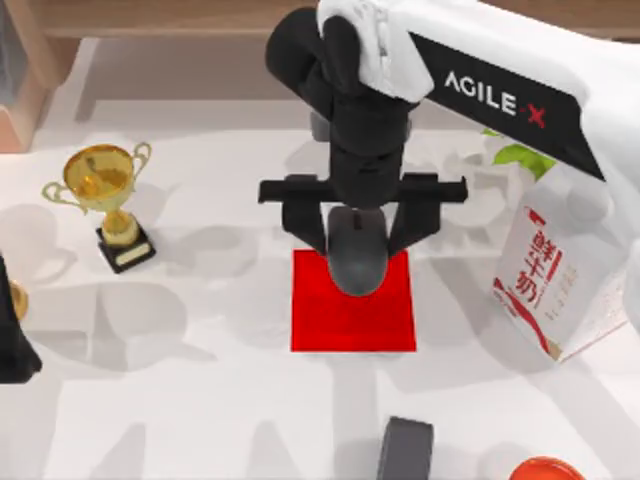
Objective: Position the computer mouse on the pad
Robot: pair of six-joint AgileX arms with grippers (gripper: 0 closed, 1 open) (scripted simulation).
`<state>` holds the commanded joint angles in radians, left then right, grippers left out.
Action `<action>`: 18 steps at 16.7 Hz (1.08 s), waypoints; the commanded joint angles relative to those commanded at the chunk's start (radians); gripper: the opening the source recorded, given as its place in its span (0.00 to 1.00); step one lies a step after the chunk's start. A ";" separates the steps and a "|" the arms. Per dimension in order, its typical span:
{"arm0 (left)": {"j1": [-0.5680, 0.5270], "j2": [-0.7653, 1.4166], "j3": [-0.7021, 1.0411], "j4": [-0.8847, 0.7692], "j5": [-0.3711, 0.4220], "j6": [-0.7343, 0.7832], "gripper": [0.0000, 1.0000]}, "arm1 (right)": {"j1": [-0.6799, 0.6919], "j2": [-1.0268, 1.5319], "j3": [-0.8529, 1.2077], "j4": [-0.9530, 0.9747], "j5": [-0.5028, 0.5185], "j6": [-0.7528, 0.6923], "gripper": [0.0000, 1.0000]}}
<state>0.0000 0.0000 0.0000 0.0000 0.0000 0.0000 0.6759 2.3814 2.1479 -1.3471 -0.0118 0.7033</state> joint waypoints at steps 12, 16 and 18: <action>0.000 0.000 0.000 0.000 0.000 0.000 1.00 | 0.004 0.007 -0.103 0.116 0.001 0.002 0.00; 0.000 0.000 0.000 0.000 0.000 0.000 1.00 | 0.006 0.010 -0.138 0.156 0.002 0.003 0.00; 0.000 0.000 0.000 0.000 0.000 0.000 1.00 | 0.008 0.018 -0.147 0.165 0.002 0.003 0.00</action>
<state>0.0000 0.0000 0.0000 0.0000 0.0000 0.0000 0.6840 2.3991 2.0007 -1.1824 -0.0097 0.7064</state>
